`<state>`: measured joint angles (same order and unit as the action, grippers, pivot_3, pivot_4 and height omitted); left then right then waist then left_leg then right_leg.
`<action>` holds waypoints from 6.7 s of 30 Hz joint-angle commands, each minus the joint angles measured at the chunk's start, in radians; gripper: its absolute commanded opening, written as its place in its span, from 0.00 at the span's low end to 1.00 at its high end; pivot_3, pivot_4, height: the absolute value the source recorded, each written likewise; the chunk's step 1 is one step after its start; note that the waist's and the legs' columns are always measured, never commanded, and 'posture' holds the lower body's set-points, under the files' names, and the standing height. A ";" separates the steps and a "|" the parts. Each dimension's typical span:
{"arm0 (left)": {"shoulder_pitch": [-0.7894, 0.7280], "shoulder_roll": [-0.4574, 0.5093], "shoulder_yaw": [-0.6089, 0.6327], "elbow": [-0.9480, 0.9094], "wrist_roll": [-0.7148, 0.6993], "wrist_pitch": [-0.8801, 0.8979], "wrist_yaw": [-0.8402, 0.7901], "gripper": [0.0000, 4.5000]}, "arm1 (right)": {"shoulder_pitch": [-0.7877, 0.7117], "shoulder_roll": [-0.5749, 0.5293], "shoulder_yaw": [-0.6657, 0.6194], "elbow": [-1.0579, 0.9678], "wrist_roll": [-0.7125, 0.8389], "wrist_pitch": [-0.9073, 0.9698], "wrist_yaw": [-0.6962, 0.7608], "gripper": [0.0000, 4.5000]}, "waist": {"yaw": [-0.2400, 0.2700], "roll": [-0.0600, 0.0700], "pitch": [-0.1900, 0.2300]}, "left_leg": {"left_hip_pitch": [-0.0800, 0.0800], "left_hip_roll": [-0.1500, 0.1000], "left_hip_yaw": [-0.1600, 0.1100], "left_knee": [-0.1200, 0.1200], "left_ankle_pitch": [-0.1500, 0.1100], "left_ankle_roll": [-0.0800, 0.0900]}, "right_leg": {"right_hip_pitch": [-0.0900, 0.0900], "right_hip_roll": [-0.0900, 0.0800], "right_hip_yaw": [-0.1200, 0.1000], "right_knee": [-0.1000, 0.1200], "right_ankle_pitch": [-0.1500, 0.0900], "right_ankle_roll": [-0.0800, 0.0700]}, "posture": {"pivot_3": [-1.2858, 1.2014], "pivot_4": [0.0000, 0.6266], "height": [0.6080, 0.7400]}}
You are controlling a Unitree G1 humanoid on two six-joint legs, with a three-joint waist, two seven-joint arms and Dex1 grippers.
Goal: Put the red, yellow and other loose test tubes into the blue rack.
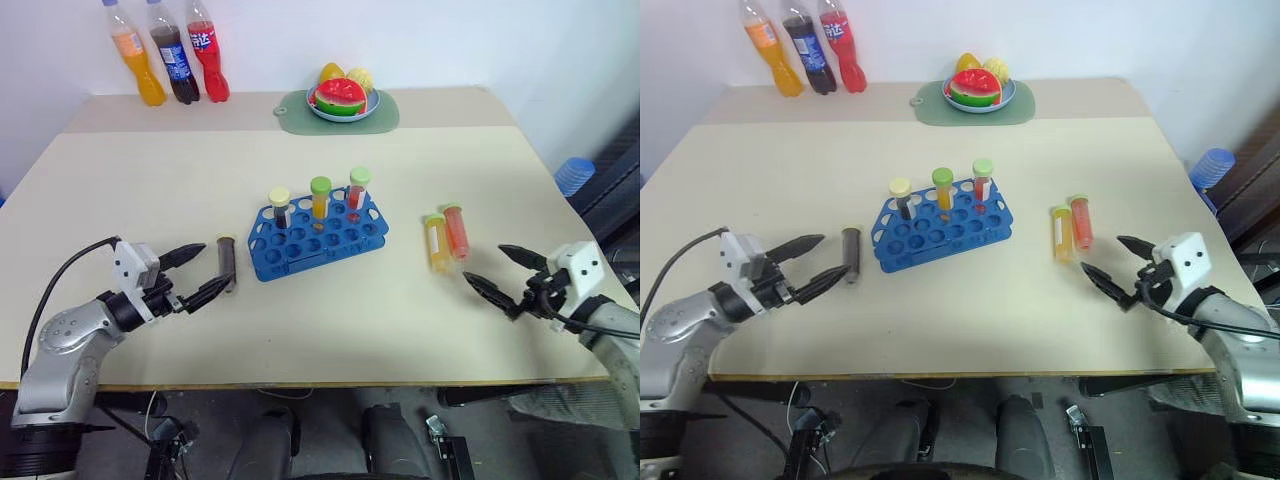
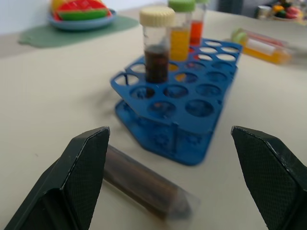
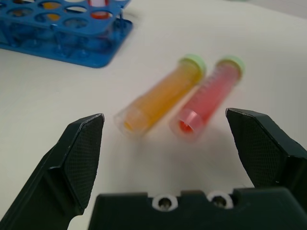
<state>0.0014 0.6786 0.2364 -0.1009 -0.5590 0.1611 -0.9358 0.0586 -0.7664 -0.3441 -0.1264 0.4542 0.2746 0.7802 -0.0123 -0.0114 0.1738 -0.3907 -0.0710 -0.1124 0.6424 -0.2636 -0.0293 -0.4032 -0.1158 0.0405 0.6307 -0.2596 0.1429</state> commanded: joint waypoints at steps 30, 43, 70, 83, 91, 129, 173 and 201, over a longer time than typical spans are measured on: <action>-0.108 -0.044 -0.155 -0.124 0.056 0.022 -0.058 0.93 | -0.828 -0.067 0.317 0.557 -0.130 0.631 -0.036 1.00 | 0.000 0.003 0.002 | -0.002 -0.001 0.001 0.000 0.000 0.000 | -0.003 -0.002 0.000 -0.001 0.000 0.000 | 0.52 0.24 1.00; -0.018 -0.065 -0.147 -0.198 0.055 0.021 -0.015 0.93 | -1.048 0.004 0.440 0.945 -0.306 0.496 0.051 1.00 | -0.006 0.003 0.002 | -0.003 -0.001 0.003 0.000 0.000 0.000 | -0.004 -0.001 0.000 -0.001 0.000 0.000 | 0.52 0.24 1.00; 0.006 -0.077 -0.145 -0.182 0.076 -0.014 0.017 0.94 | -1.182 0.057 0.244 1.122 -0.328 0.020 0.056 0.18 | -0.009 0.009 0.006 | -0.002 -0.002 0.003 -0.001 0.000 0.000 | -0.004 -0.001 0.001 -0.001 0.000 0.000 | 0.52 0.24 1.00; -0.001 -0.061 -0.122 -0.143 0.068 -0.026 -0.021 0.94 | -0.582 0.367 0.151 0.087 0.014 0.048 0.041 0.18 | -0.003 0.010 0.006 | -0.003 -0.001 0.001 0.000 0.000 0.000 | -0.005 -0.001 0.001 0.001 0.000 0.000 | 0.52 0.24 1.00; 0.019 -0.056 -0.098 -0.144 0.065 -0.028 -0.036 0.94 | -0.553 0.694 0.209 0.163 -0.040 -0.283 -0.095 0.18 | -0.006 0.010 0.006 | -0.001 -0.001 0.001 -0.002 0.000 -0.001 | -0.006 0.000 0.001 0.002 0.000 0.000 | 0.52 0.24 1.00; 0.078 -0.045 -0.042 -0.247 0.042 0.034 0.003 0.94 | -0.685 0.812 0.244 0.944 -0.254 -0.910 -0.258 0.18 | -0.034 0.010 0.005 | 0.002 0.000 -0.001 -0.012 0.005 -0.008 | -0.007 0.002 0.001 0.002 0.000 -0.001 | 0.52 0.24 1.00; -0.038 -0.055 -0.163 -0.248 -0.047 0.109 -0.157 0.94 | -0.937 0.064 0.333 0.501 -0.062 0.964 -0.201 0.95 | -0.004 0.009 0.005 | -0.001 -0.001 0.001 -0.010 0.004 -0.006 | -0.007 0.000 0.001 -0.001 0.000 -0.001 | 0.52 0.24 1.00; -0.028 -0.082 -0.179 -0.248 -0.037 0.095 -0.097 0.94 | -0.443 -0.283 0.374 0.144 -0.213 0.384 0.235 0.18 | 0.027 0.008 0.005 | -0.002 -0.002 0.002 -0.009 0.003 -0.004 | -0.004 -0.002 -0.003 -0.004 0.000 0.000 | 0.52 0.24 1.00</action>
<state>-0.0107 0.5982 0.0546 -0.3468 -0.5974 0.2735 -1.0227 -0.4318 -1.0335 0.0826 0.1329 0.1963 0.7295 0.9496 0.0148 -0.0032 0.1790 -0.3929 -0.0733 -0.1096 0.6337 -0.2607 -0.0335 -0.4070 -0.1176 0.0379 0.6270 -0.2598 0.1432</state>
